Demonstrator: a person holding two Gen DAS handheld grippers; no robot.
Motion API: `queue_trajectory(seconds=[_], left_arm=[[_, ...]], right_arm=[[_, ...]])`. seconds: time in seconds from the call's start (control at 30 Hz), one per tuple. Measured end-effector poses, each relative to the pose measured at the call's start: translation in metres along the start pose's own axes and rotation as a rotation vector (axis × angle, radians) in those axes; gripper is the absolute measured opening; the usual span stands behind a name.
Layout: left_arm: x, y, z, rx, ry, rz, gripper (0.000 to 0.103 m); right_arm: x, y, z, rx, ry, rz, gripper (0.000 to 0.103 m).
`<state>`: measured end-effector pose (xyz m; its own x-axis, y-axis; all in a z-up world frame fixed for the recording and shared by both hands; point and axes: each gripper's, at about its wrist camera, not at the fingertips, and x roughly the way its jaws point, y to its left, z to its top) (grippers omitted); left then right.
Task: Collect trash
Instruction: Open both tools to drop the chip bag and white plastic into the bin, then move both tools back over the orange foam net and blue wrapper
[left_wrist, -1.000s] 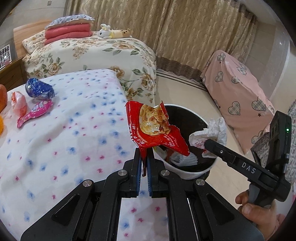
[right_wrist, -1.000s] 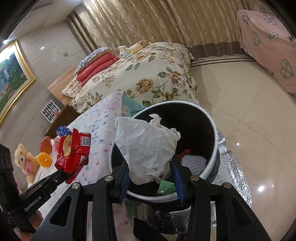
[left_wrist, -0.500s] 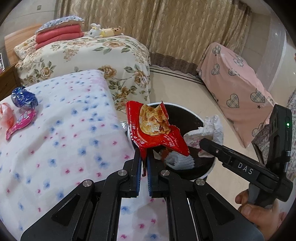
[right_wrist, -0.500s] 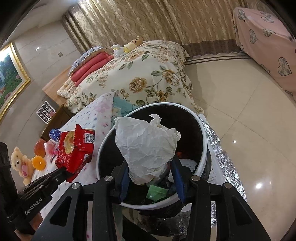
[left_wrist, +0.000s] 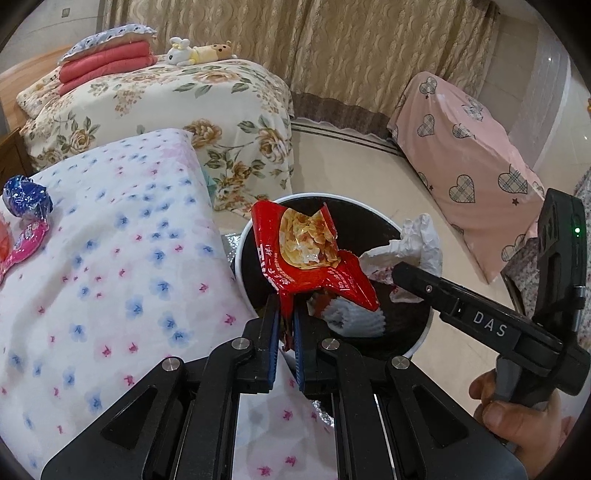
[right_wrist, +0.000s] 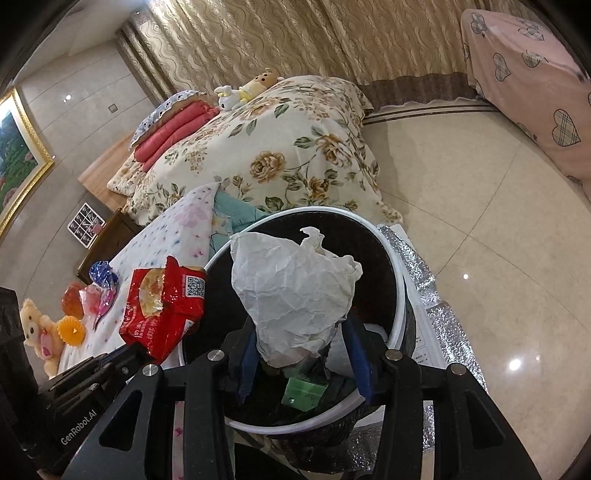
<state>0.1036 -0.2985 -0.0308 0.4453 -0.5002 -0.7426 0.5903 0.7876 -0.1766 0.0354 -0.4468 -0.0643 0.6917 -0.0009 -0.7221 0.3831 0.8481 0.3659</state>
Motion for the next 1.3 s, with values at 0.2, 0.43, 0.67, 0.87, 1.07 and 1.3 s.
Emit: queue_trajectory(seconds=[0.2,0.43,0.67,0.87,1.07,1.3], left_arm=[[-0.002,0.001,-0.001,-0.004,0.009,0.008,0.029],[-0.015,0.013,-0.008,-0.039,-0.008,0.021,0.039],[-0.036,0.048,-0.024,-0.118,-0.027,0.07,0.042],[-0.057,0.087,-0.039,-0.193,-0.049,0.121,0.042],[-0.076,0.124,-0.052,-0.267,-0.073,0.167,0.042],[-0.094,0.167,-0.067,-0.354,-0.089,0.22,0.042]], right_arm=[[0.0,-0.003,0.001,0.017,0.006,-0.007,0.061],[-0.007,0.001,0.001,0.021,-0.014,0.001,0.068],[-0.007,0.024,-0.004,0.006,-0.014,0.04,0.074],[-0.002,0.058,-0.01,-0.036,-0.002,0.092,0.076],[0.006,0.094,-0.019,-0.09,0.017,0.139,0.076],[0.018,0.133,-0.03,-0.157,0.047,0.187,0.076]])
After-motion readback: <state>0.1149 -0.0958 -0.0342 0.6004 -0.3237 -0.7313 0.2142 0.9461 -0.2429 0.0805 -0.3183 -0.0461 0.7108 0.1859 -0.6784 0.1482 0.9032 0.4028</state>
